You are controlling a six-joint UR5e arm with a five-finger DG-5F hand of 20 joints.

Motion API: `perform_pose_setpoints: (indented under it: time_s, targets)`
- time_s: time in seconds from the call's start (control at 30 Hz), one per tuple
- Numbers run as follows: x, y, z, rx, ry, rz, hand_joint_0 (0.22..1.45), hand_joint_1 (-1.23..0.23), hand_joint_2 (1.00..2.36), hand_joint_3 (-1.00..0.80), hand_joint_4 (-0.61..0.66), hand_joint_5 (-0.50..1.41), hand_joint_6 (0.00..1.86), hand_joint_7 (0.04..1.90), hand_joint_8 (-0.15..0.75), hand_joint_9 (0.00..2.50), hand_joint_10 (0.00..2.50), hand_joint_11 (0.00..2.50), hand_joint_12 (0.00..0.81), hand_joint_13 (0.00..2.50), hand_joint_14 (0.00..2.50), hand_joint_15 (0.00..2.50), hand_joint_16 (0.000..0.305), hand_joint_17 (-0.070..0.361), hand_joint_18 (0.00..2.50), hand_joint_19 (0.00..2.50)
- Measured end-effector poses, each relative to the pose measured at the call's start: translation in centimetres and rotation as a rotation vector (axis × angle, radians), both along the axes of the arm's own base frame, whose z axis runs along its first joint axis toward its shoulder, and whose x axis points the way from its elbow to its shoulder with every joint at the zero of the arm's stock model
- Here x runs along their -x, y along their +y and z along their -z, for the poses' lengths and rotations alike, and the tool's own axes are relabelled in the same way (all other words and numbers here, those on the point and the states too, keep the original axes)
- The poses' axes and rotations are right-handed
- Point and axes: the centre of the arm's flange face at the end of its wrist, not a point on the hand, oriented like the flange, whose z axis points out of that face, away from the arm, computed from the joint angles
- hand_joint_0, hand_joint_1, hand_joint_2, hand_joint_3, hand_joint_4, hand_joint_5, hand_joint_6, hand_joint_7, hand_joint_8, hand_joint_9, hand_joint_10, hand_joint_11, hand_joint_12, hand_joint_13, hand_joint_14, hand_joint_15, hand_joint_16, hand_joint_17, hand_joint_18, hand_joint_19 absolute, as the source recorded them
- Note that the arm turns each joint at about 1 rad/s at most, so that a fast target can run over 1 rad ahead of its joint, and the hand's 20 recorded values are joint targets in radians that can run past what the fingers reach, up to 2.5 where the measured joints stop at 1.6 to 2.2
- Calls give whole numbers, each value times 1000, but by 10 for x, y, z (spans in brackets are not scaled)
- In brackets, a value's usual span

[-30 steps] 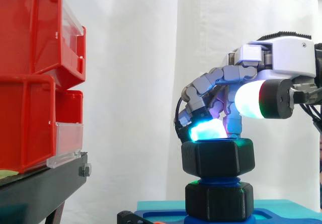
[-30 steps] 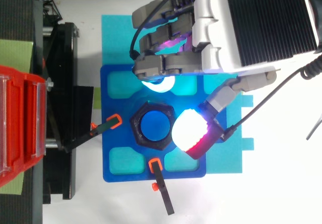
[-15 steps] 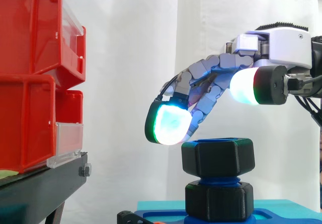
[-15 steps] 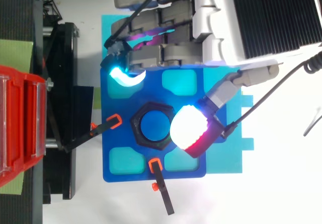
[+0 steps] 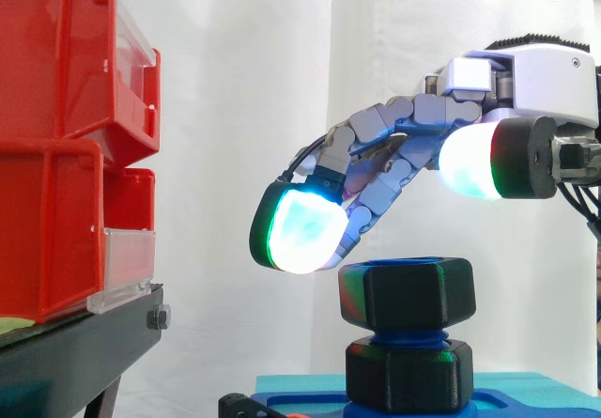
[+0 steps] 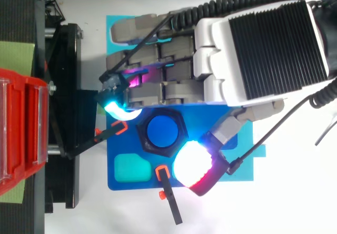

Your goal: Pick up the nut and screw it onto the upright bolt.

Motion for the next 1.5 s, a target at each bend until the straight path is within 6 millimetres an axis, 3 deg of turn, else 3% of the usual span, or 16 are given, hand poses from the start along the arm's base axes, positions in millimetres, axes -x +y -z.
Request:
perform_pose_setpoints:
  time_s: [0.43, 0.77, 1.2, 1.5]
  targets:
    - [-1, 7, 1, -1, 1, -1, 521, -179, 1000, -500, 253, -61, 503, 786, 214, 771, 0, 0, 248, 465, 0, 0, 26, 57, 143, 0]
    - [1, 7, 3, 8, 15, 0, 534, -190, 1000, -500, 268, -3, 505, 1075, 238, 854, 0, 0, 238, 524, 0, 0, 23, 52, 196, 0]
    - [4, -10, 4, 25, 18, 17, 550, -231, 1000, -500, 166, 63, 501, 1397, 254, 1067, 0, 0, 195, 686, 0, 0, 17, 39, 360, 0]
    - [6, -21, 4, 34, 17, 23, 551, -270, 1000, -500, 116, 93, 523, 1419, 205, 1353, 0, 0, 144, 872, 0, 0, 9, 21, 549, 0]
